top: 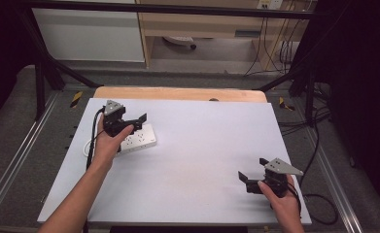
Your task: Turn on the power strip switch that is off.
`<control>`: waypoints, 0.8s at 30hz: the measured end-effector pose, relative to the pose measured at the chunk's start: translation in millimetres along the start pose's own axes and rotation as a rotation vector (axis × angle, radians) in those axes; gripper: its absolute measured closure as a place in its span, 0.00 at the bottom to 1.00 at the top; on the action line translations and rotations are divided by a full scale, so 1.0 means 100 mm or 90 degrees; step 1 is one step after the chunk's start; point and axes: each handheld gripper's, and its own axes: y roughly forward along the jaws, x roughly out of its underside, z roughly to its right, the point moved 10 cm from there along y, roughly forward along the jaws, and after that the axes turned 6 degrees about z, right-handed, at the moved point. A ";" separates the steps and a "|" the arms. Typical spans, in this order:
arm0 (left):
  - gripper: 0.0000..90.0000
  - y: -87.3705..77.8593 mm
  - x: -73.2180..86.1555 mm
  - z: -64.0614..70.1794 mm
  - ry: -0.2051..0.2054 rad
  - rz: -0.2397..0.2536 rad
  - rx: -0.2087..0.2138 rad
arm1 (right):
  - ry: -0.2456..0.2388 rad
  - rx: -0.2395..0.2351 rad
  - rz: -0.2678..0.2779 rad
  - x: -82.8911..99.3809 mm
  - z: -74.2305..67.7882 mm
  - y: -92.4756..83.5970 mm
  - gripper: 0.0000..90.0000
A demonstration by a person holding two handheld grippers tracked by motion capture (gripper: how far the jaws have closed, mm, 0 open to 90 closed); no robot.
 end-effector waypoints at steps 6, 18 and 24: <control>0.09 0.05 0.08 -0.05 -0.002 -0.020 -0.011 | -0.001 0.005 -0.002 0.00 0.02 0.00 0.03; 0.10 0.11 0.18 -0.08 0.005 -0.050 -0.018 | 0.004 0.007 -0.001 0.00 0.03 0.00 0.04; 0.10 0.13 0.20 -0.08 0.006 -0.052 -0.018 | 0.002 0.004 -0.004 0.01 0.02 0.00 0.04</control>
